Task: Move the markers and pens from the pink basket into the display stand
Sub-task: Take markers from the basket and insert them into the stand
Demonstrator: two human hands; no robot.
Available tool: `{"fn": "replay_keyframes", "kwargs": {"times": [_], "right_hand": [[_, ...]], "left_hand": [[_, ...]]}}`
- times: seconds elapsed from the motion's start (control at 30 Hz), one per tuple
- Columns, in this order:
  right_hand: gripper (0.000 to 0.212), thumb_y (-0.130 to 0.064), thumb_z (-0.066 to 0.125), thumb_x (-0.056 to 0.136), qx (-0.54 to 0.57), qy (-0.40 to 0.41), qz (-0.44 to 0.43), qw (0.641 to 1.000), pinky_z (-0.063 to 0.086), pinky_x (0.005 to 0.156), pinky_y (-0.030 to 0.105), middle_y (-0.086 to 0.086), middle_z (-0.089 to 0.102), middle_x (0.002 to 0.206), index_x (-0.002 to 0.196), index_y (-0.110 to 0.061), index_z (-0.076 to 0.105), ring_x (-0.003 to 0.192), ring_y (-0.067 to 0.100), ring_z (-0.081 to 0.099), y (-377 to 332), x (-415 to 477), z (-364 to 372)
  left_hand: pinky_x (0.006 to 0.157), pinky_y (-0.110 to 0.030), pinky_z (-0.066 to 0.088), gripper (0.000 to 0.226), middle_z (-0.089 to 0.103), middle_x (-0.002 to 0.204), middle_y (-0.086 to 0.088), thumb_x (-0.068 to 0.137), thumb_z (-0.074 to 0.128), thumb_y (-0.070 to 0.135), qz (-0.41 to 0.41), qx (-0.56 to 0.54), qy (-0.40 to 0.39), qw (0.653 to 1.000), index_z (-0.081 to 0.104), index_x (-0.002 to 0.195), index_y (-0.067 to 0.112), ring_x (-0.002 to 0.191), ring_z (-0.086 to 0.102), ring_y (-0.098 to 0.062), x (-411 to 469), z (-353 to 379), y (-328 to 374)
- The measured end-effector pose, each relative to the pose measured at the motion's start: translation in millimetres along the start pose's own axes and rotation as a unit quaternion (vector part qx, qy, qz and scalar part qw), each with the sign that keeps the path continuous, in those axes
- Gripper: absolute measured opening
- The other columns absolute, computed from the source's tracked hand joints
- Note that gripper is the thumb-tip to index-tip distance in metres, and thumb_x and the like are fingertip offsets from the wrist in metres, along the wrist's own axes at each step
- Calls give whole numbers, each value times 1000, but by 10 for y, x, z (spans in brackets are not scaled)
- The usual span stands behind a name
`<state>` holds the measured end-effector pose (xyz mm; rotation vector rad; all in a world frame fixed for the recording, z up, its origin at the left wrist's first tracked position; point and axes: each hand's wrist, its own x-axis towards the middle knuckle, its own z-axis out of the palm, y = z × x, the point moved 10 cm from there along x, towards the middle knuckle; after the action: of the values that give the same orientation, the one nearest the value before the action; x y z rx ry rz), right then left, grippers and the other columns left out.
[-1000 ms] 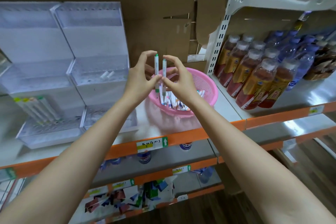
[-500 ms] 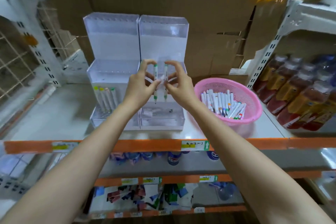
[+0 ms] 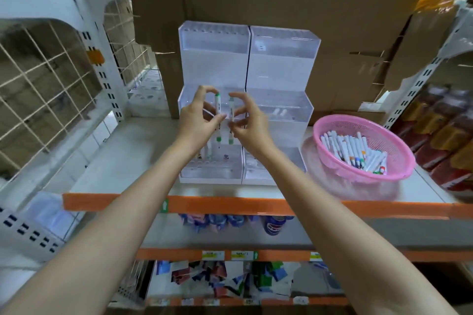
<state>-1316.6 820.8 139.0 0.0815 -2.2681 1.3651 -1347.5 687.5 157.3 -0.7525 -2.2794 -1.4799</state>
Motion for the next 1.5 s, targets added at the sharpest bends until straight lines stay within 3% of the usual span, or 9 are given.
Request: {"fn": "replay_keyframes", "kwargs": {"times": [0.13,0.23,0.47,0.77,1.03,1.17,1.33,1.5], "right_hand": [[51,6,64,81,-21,20,7,1000,47,58,23,-8,50,74,120,-25,55,54,2,52,4,6,44],[49,2,67,82,-40,35,-3,999,50,61,27,-7,53,76,120,-26,55,63,12,59,-24,21,73],[41,3,60,87,-53,43,-24,997,46,60,17,-3,53,79,122,-20,55,71,13,60,-5,-32,182],[37,0,64,86,-59,70,-17,996,56,66,37,6,60,79,118,-18,56,68,15,64,72,-57,177],[37,-4,67,86,-92,56,-14,994,56,66,40,2,62,78,115,-22,52,70,17,66,92,-59,236],[38,-5,66,86,-111,48,-11,993,56,68,43,2,63,77,115,-24,51,73,19,66,112,-55,265],[36,-5,62,88,-138,41,-14,990,55,69,43,4,63,80,118,-22,50,74,21,64,111,-64,273],[36,-3,61,88,-144,44,-16,988,56,68,42,3,63,80,118,-21,51,73,19,64,102,-88,258]], "left_hand": [[69,-41,58,40,56,76,9,80,75,14,11,0,16,1000,51,111,20,71,64,-12,58,-65,-45],[68,-35,57,36,58,78,5,79,76,11,18,-2,35,999,54,107,14,70,62,-6,81,-112,-83],[68,-33,57,27,64,78,-5,79,76,10,36,6,35,999,55,96,7,70,66,-18,65,-96,-181],[65,-25,55,20,59,81,-2,76,75,0,65,30,27,997,57,86,0,71,65,-19,30,-55,-166],[69,-39,56,12,68,77,-7,78,73,4,53,48,5,997,61,82,3,72,66,-19,17,-15,-253],[67,-42,55,8,69,76,-7,81,71,8,90,82,5,992,65,81,3,72,66,-22,22,-28,-174],[63,-41,54,10,69,74,-8,82,71,12,108,121,16,987,67,80,3,69,65,-24,48,-78,-120],[67,-32,53,10,72,79,-9,85,71,14,80,133,15,988,69,87,4,74,67,-23,53,-50,-107]]}}
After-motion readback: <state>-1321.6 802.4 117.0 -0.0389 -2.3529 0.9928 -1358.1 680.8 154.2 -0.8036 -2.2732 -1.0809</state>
